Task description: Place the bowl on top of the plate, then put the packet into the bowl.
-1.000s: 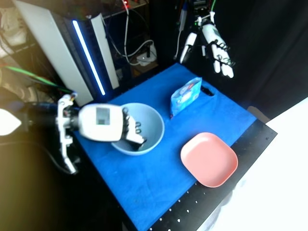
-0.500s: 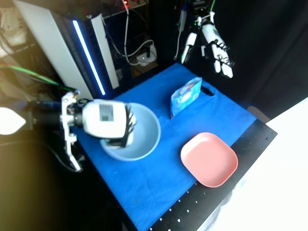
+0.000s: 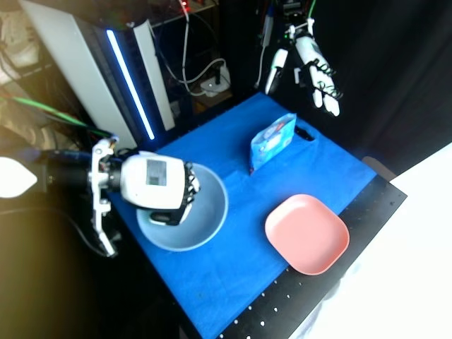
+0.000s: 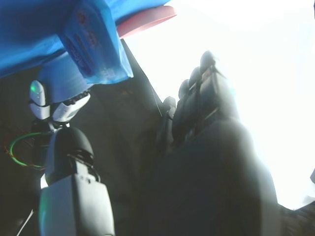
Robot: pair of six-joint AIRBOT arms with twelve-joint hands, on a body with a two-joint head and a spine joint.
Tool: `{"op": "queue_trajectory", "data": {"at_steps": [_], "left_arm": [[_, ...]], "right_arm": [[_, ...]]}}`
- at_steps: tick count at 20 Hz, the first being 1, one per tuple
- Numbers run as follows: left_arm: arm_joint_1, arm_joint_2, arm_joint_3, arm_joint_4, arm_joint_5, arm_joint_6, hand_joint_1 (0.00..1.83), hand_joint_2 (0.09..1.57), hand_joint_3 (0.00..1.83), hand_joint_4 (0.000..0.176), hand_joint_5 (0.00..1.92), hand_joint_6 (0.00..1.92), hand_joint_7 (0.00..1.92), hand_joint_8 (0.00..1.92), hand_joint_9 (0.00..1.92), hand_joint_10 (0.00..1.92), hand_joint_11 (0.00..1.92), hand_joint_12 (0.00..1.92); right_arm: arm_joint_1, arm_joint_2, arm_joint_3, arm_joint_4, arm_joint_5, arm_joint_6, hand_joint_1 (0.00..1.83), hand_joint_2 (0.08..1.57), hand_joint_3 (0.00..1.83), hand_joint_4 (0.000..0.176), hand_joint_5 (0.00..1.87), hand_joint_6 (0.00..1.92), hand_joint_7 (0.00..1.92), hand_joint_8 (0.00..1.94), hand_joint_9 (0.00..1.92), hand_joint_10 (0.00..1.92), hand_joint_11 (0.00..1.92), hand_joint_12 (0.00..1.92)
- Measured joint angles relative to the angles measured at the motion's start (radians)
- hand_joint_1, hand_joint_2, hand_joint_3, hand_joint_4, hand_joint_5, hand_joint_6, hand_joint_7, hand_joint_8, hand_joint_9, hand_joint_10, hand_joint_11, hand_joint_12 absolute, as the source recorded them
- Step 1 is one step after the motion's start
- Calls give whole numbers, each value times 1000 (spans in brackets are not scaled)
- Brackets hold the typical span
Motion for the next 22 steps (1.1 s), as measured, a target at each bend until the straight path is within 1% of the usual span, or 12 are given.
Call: {"op": "queue_trajectory", "data": {"at_steps": [2,4,5,8,9,10,11,15,18,20,21,22], "left_arm": [[0,0,0,0,0,0,665,1011,0,109,102,2,49,2,25,2,5,53],[0,0,0,0,-1,0,637,1007,0,124,94,0,58,5,48,10,48,78],[0,0,0,0,-1,0,652,1009,0,115,97,1,57,3,45,8,36,77],[0,0,0,1,-2,0,603,1005,0,124,80,1,54,1,41,2,12,84],[0,0,3,3,-2,-1,609,1008,1,118,88,4,53,1,35,0,2,81],[2,-1,6,2,-2,-1,609,1008,1,118,88,4,53,1,35,0,2,81],[2,-3,6,-4,-2,-1,599,1015,2,127,83,1,40,0,7,2,0,3],[2,-5,6,2,0,-2,573,1014,2,136,83,0,41,3,5,2,0,0],[2,-5,6,3,-1,-3,559,1008,0,161,63,0,45,2,11,2,0,0],[2,-6,10,3,0,-3,558,1009,0,158,65,2,45,1,11,2,0,0],[2,-12,18,3,0,-3,555,1007,0,165,60,0,50,3,17,4,0,0],[0,-16,22,2,1,-3,581,1003,0,170,56,0,42,0,7,1,0,0]], "right_arm": [[12,0,0,29,30,0,328,1567,36,27,1045,1921,1550,1941,1632,1921,1641,1921],[12,2,0,65,67,0,153,1571,61,33,1045,1921,1545,1941,1632,1921,1653,1921],[12,2,2,88,79,0,102,1571,52,31,983,1921,1513,1941,1613,1921,1641,1921],[12,2,27,163,130,-2,426,1567,8,28,1183,1921,1514,1941,1640,1921,1669,1921],[18,4,33,184,134,-1,483,1570,7,48,1212,1921,1517,1941,1654,1921,1679,1921],[27,4,40,190,134,-2,483,1570,7,48,1212,1921,1517,1941,1654,1921,1679,1921],[45,1,58,199,138,-3,471,1571,21,167,1209,1921,1523,1941,1669,1921,1674,1921],[68,-55,122,249,144,-6,523,1567,6,176,1194,1921,1504,1941,1648,1921,1669,1921],[124,-129,171,230,116,-5,625,1571,27,176,1132,1921,1465,1941,1576,1921,1490,1921],[159,-169,207,249,116,-6,590,1571,18,176,1167,1905,1464,1941,1568,1921,1502,1921],[166,-197,232,252,109,-6,589,1563,8,176,1201,1918,1496,1941,1606,1921,1568,1921],[166,-211,243,251,102,-6,532,1569,44,0,1000,1892,1396,1941,1528,1921,1530,1921]]}}
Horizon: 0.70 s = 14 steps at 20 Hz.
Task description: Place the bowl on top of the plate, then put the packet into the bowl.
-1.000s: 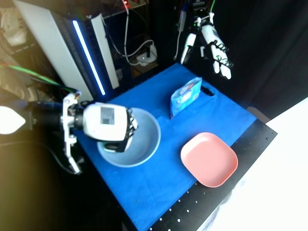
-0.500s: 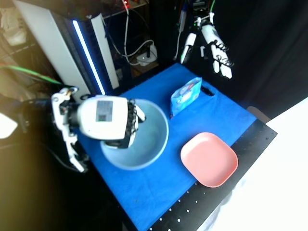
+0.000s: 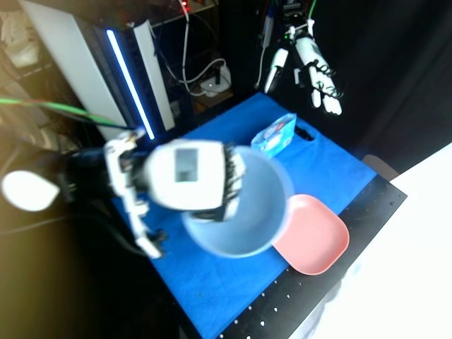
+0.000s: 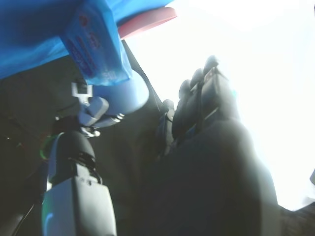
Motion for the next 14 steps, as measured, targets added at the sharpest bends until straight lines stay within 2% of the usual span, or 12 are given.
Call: {"op": "queue_trajectory", "data": {"at_steps": [1,2,3,4,5,6,8,10,11,12,13,14], "left_arm": [[-3,-3,0,0,10,0,590,1001,0,164,57,1,41,0,3,0,0,0],[-5,-3,0,11,14,0,618,998,0,154,63,3,40,0,0,0,0,0],[-10,-3,0,23,16,0,618,998,0,154,63,3,40,0,0,0,0,0],[-13,-3,0,27,14,0,595,1000,0,146,68,4,35,0,0,0,0,0],[-14,-3,0,23,12,0,556,1000,0,147,66,2,25,0,0,0,0,0],[-17,-4,2,18,16,0,540,988,0,142,72,4,31,3,0,0,0,0],[-30,-15,9,12,25,0,512,982,0,134,74,4,36,4,5,2,0,0],[-40,-15,9,29,27,-1,481,976,0,140,48,0,32,1,2,0,0,0],[-46,-16,14,39,27,-1,493,982,0,134,52,2,29,0,0,0,0,0],[-52,-18,15,38,29,-2,517,972,0,138,60,5,32,1,0,0,0,0],[-55,-19,16,39,30,-5,517,973,0,137,60,5,35,2,1,0,0,0],[-58,-20,21,49,33,-6,519,974,0,130,63,6,39,3,5,2,0,0]], "right_arm": [[5,-32,23,-8,-29,0,384,1571,65,0,982,1915,1388,1941,1511,1921,1502,1921],[8,-53,37,-13,-48,1,628,1547,35,0,1008,1920,1413,1941,1567,1921,1571,1921],[16,-77,56,-14,-70,1,628,1547,35,0,1008,1920,1413,1941,1567,1921,1571,1921],[29,-105,81,-11,-90,1,833,1515,4,0,938,1921,1367,1941,1530,1921,1561,1921],[39,-129,107,-9,-101,1,988,1471,0,0,838,1628,1328,1941,1489,1921,1487,1921],[48,-154,131,-1,-109,1,902,1500,1,0,861,1640,1261,1941,1380,1921,1310,1921],[55,-198,175,2,-138,1,842,1517,0,0,935,1200,1262,1484,1345,1557,1225,1746],[59,-237,210,-1,-177,1,735,1532,3,0,924,1298,1295,1583,1371,1659,1242,1805],[69,-260,232,-2,-206,1,647,1563,20,0,938,1752,1335,1866,1438,1869,1389,1898],[74,-274,245,-1,-218,1,571,1569,13,0,1022,1887,1355,1926,1471,1911,1469,1916],[83,-286,258,-2,-230,1,440,1571,11,0,1078,1914,1362,1938,1481,1919,1499,1920],[90,-293,266,-2,-233,1,467,1558,1,0,1071,1920,1334,1940,1470,1921,1511,1921]]}}
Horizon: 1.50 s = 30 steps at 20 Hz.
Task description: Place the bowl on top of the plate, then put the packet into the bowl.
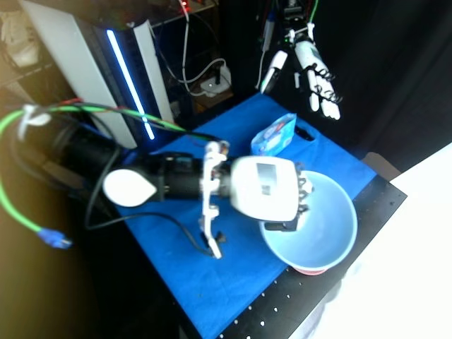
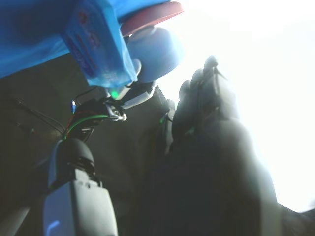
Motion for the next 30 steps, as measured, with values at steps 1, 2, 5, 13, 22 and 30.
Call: {"op": "queue_trajectory", "data": {"at_steps": [1,2,5,13,22,30], "left_arm": [[-6,-2,2,0,8,-2,524,978,0,133,57,2,33,1,0,0,0,0],[-10,-6,4,0,10,-3,534,977,0,133,56,2,30,0,0,0,0,0],[-8,-10,6,8,18,-10,536,983,1,127,58,2,27,0,0,0,0,0],[-8,-10,6,6,17,-13,520,988,2,133,65,2,19,1,0,0,0,0],[-8,-12,6,5,17,-14,527,978,0,120,84,7,28,5,0,0,0,0],[-8,-12,6,-6,20,-14,572,922,0,122,72,2,18,3,0,0,0,0]], "right_arm": [[6,-8,6,-9,-7,0,490,1551,0,0,1010,1881,1243,1905,1396,1886,1416,1921],[10,-13,9,-18,-10,0,486,1543,0,0,732,1607,1126,1721,1322,1731,1299,1855],[11,-28,19,-38,-36,0,352,1521,0,0,565,783,1086,1489,1302,1516,1156,1662],[11,-29,19,-37,-38,-1,0,1402,0,0,624,98,814,354,767,896,645,1494],[11,-27,3,-37,-42,-1,0,1152,0,80,5,0,12,0,149,15,0,453],[6,126,-126,-16,12,-2,0,983,0,176,0,0,0,0,0,0,0,0]]}}
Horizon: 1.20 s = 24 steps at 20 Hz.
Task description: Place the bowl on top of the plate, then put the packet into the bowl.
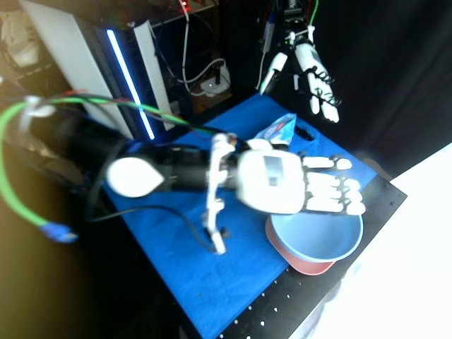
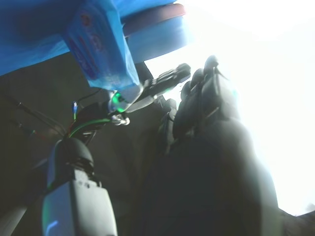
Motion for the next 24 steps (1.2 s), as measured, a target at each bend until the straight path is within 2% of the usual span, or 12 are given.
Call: {"op": "queue_trajectory", "data": {"at_steps": [2,8,10,13,15,16,17,18,19,20,21,24], "left_arm": [[0,-3,3,0,1,-2,609,909,0,116,72,2,33,8,0,0,0,0],[-75,-46,55,30,58,-3,744,875,0,176,55,9,15,6,0,0,0,0],[-124,-70,84,60,90,-3,692,839,0,176,90,8,65,7,41,6,0,0],[-156,-109,116,121,152,-42,699,810,0,176,136,6,102,3,94,8,61,30],[-180,-126,127,153,193,-48,779,859,3,127,231,5,282,8,260,14,224,138],[-192,-133,136,170,208,-50,885,899,4,20,399,14,448,14,433,24,367,230],[-203,-135,140,182,226,-51,925,935,3,0,507,10,561,10,551,19,435,294],[-217,-144,153,196,244,-52,948,996,5,0,720,20,795,25,782,45,507,313],[-231,-158,167,201,269,-51,1084,1041,5,0,1039,592,1101,110,1077,273,679,916],[-236,-164,171,203,277,-52,1121,1055,1,0,1094,728,1103,509,1010,963,790,1458],[-256,-175,183,208,296,-51,1144,1072,0,0,1064,833,1003,991,993,1382,973,1666],[-296,-188,205,220,324,-44,1091,1147,4,0,911,1105,1036,1528,1242,1762,1348,1892]], "right_arm": [[-19,58,-47,38,60,-1,0,981,0,176,0,0,0,0,0,0,0,0],[-130,207,-197,152,267,-4,0,981,0,176,0,0,0,0,0,0,0,0],[-190,264,-244,209,362,-4,0,1016,11,133,0,0,0,0,0,0,0,0],[-300,336,-297,332,492,-5,15,1098,18,135,0,0,0,0,0,0,0,0],[-348,366,-327,391,559,-5,74,1150,23,142,0,0,0,0,0,0,0,0],[-372,377,-340,409,603,-5,52,1178,25,164,0,0,0,0,0,0,0,0],[-386,384,-348,420,635,-5,21,1178,19,174,0,0,0,0,0,0,0,0],[-396,387,-352,426,652,-5,65,1169,9,176,0,0,0,0,0,0,0,0],[-400,387,-358,433,663,-5,87,1168,6,163,0,0,0,0,0,0,0,0],[-403,387,-358,433,668,-5,96,1169,5,153,0,0,0,0,0,0,0,0],[-416,385,-359,442,679,-5,107,1171,5,154,0,0,0,0,0,0,0,0],[-446,377,-365,472,669,-6,48,1194,10,154,0,0,0,0,0,0,0,0]]}}
